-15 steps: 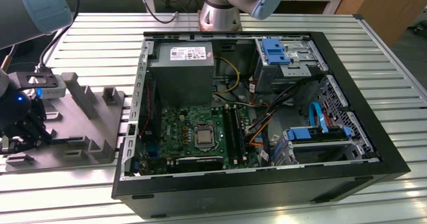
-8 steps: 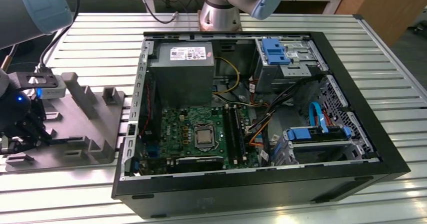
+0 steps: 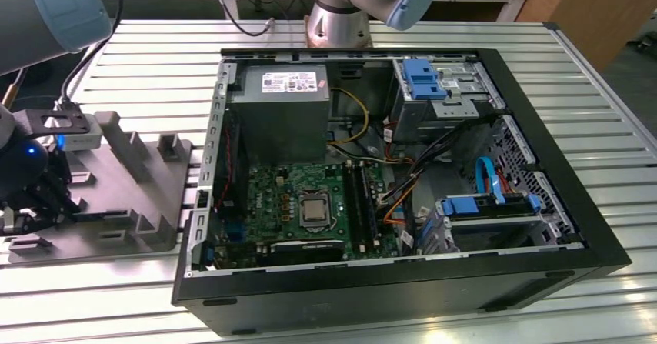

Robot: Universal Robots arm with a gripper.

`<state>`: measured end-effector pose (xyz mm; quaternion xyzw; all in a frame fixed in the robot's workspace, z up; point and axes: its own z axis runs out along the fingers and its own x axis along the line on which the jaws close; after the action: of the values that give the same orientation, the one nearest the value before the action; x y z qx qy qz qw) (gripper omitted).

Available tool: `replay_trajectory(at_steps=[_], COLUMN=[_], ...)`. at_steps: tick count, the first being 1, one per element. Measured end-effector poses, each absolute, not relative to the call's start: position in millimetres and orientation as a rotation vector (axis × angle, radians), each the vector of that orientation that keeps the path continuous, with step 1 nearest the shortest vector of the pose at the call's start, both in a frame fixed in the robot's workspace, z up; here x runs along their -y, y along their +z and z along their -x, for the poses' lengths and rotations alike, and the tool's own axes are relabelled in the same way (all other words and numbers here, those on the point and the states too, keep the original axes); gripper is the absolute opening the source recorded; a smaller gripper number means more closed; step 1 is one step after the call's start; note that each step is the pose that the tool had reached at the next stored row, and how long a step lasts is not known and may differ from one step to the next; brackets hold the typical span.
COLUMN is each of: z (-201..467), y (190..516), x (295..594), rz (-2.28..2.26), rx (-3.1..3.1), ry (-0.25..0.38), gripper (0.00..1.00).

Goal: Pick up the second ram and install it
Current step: 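Pick up the second ram and move it above second insertion slot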

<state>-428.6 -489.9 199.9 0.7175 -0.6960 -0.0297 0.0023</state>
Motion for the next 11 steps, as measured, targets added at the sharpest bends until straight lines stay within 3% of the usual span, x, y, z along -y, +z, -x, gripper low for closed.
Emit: replay_trajectory(at_steps=[10,11], z=[428.6,428.6], y=[199.9,199.9], x=[489.8,489.8], rz=[-2.251,-2.251], rx=[2.184,2.184], ry=[-0.094,-0.094], gripper=[0.22,0.15])
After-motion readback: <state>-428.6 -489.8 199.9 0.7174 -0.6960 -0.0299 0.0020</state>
